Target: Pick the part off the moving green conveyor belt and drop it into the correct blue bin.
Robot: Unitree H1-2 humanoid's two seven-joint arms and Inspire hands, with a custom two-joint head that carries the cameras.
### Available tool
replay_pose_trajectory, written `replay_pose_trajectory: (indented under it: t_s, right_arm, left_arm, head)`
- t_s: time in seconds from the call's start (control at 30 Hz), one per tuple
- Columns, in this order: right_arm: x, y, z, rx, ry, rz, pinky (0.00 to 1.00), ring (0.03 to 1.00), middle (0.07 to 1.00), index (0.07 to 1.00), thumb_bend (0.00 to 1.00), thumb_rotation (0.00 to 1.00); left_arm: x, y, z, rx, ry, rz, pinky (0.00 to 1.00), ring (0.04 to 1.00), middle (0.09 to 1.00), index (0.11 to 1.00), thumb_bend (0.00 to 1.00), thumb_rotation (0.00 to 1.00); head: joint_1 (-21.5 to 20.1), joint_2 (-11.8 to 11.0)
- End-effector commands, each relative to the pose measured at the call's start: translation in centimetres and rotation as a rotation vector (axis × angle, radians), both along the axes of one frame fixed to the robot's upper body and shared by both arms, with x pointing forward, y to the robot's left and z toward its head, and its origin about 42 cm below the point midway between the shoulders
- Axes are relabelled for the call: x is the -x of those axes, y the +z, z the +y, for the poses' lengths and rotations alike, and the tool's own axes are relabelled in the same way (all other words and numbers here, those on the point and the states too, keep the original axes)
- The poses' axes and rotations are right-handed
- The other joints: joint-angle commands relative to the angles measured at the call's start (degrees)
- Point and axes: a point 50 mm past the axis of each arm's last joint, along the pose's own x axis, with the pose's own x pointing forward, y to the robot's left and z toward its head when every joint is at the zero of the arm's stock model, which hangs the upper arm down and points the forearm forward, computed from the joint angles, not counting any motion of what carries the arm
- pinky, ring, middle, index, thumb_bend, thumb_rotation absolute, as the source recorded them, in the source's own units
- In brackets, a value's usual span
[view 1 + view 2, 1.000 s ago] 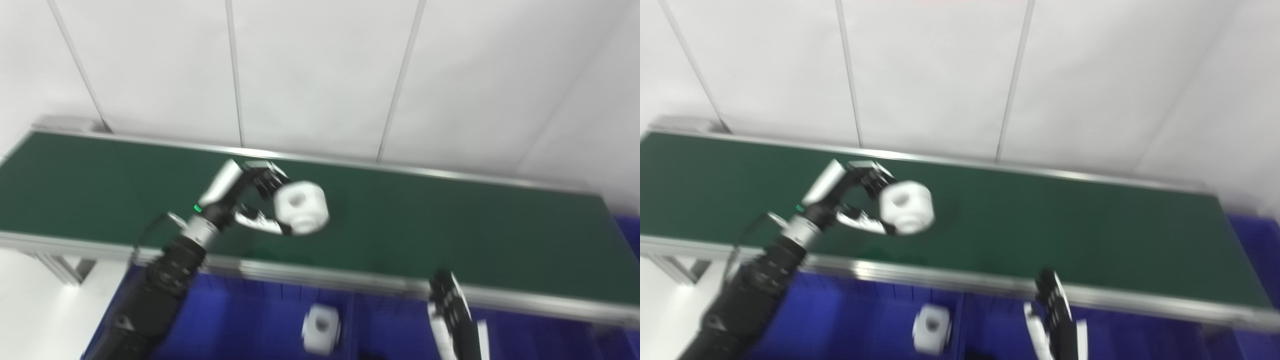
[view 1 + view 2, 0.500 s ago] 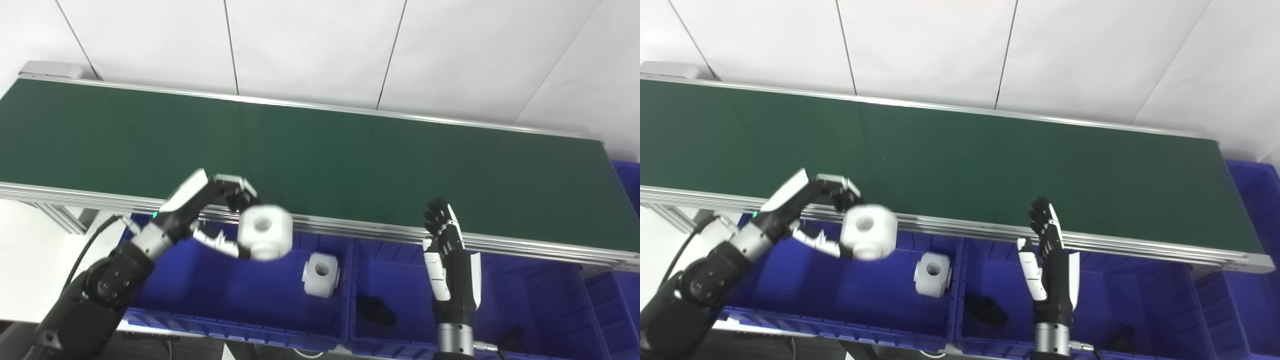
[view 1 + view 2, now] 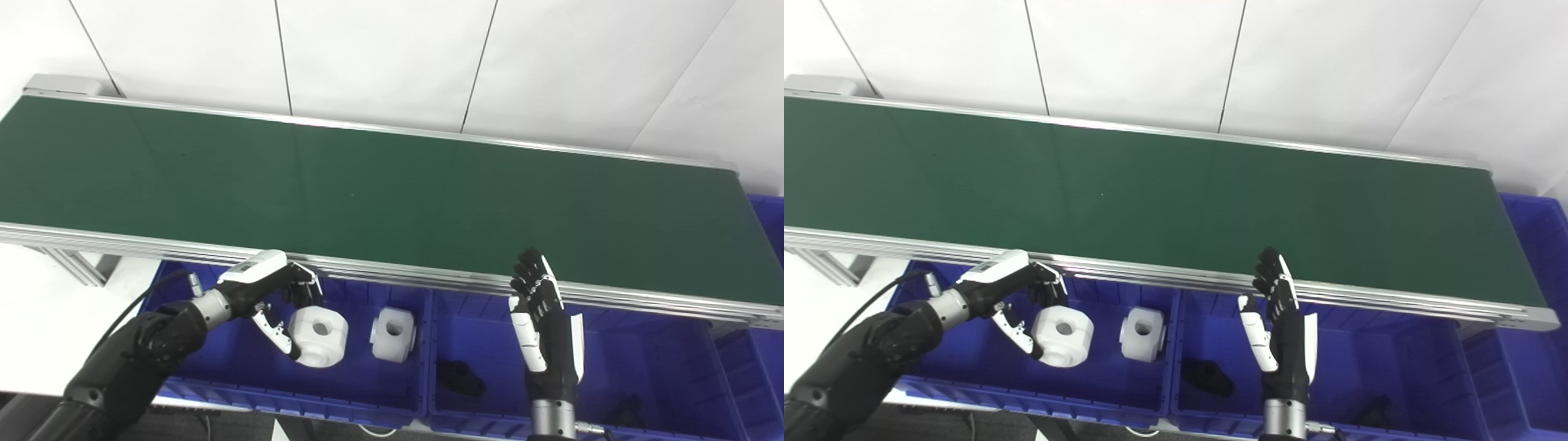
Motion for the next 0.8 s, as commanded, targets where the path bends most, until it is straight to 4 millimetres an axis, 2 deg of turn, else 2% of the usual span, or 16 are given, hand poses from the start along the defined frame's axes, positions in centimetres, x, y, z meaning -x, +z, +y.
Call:
replay_pose_trajectory:
  t_s: [0.0, 0.03, 0.13, 0.17, 0.23, 0.27, 0.33, 0.4, 0.47, 0.5, 0.6, 0.77]
  right_arm:
    - [-0.2, 0.7, 0.2, -0.011, 0.005, -0.076, 0.84, 0.877, 0.898, 0.911, 0.66, 0.76]
    - [-0.2, 0.6, 0.2, -0.013, 0.005, -0.076, 0.84, 0.878, 0.899, 0.911, 0.67, 0.76]
    - [-0.2, 0.2, 0.2, -0.017, 0.002, -0.069, 0.84, 0.882, 0.899, 0.909, 0.68, 0.74]
    - [-0.1, 0.1, 0.3, -0.017, 0.002, -0.064, 0.84, 0.885, 0.899, 0.908, 0.68, 0.74]
    - [-0.1, 0.0, 0.4, -0.020, 0.002, -0.058, 0.84, 0.888, 0.899, 0.906, 0.69, 0.74]
    - [0.0, -0.1, 0.5, -0.024, 0.001, -0.055, 0.84, 0.888, 0.899, 0.907, 0.68, 0.74]
    - [0.1, -0.2, 0.7, -0.032, 0.002, -0.050, 0.85, 0.888, 0.899, 0.906, 0.70, 0.73]
    - [0.2, -0.3, 0.8, -0.029, 0.002, -0.048, 0.84, 0.878, 0.890, 0.896, 0.71, 0.72]
    - [0.3, -0.5, 0.8, -0.021, 0.005, -0.041, 0.84, 0.875, 0.888, 0.893, 0.71, 0.72]
    - [0.4, -0.6, 0.8, -0.018, 0.008, -0.037, 0.85, 0.883, 0.892, 0.897, 0.71, 0.73]
    - [0.8, -1.0, 1.0, -0.010, 0.017, -0.020, 0.86, 0.894, 0.897, 0.902, 0.70, 0.73]
    - [1.6, -1.4, 1.0, 0.014, 0.015, 0.002, 0.87, 0.902, 0.903, 0.906, 0.72, 0.75]
  left_arm:
    - [-1.8, 1.8, -0.2, 0.035, 0.011, -0.079, 0.47, 0.521, 0.485, 0.506, 0.52, 0.00]
    - [-1.8, 1.8, -0.4, 0.038, 0.014, -0.081, 0.47, 0.521, 0.482, 0.510, 0.52, 0.00]
    - [-1.7, 1.6, -0.9, 0.038, 0.030, -0.090, 0.48, 0.548, 0.475, 0.531, 0.51, 0.00]
    - [-1.6, 1.6, -0.9, 0.038, 0.032, -0.093, 0.55, 0.623, 0.588, 0.625, 0.57, 0.09]
    - [-1.1, 1.7, -1.0, 0.068, 0.037, -0.083, 0.62, 0.696, 0.708, 0.722, 0.62, 0.19]
    - [-0.7, 2.0, -1.2, 0.122, 0.036, -0.053, 0.69, 0.767, 0.793, 0.801, 0.69, 0.34]
    - [0.4, 2.6, -1.9, 0.321, 0.019, 0.040, 0.77, 0.834, 0.859, 0.866, 0.82, 0.52]
    - [1.6, 2.9, -3.0, 0.531, 0.010, 0.106, 0.80, 0.853, 0.876, 0.880, 0.90, 0.62]
    - [2.5, 2.9, -4.3, 0.667, 0.014, 0.134, 0.81, 0.862, 0.888, 0.887, 0.92, 0.65]
    - [2.9, 2.9, -5.0, 0.721, 0.018, 0.143, 0.81, 0.879, 0.912, 0.914, 0.90, 0.70]
    - [4.3, 2.4, -6.7, 0.820, 0.068, 0.161, 0.85, 0.922, 0.959, 0.956, 0.88, 0.73]
    - [6.4, 0.2, -6.5, 0.853, 0.160, 0.150, 0.89, 0.948, 0.980, 0.976, 0.86, 0.73]
  head:
    - [0.26, -0.46]
    - [-0.01, -1.59]
    - [-0.40, -2.27]
    - [-1.35, -3.23]
    - [-2.79, -3.83]
    - [-3.40, -3.90]
    - [-5.11, -4.32]
    - [-6.12, -4.83]
    - [-6.72, -5.57]
    - [-6.81, -5.70]
    - [-7.52, -7.04]
    - [-8.51, -8.50]
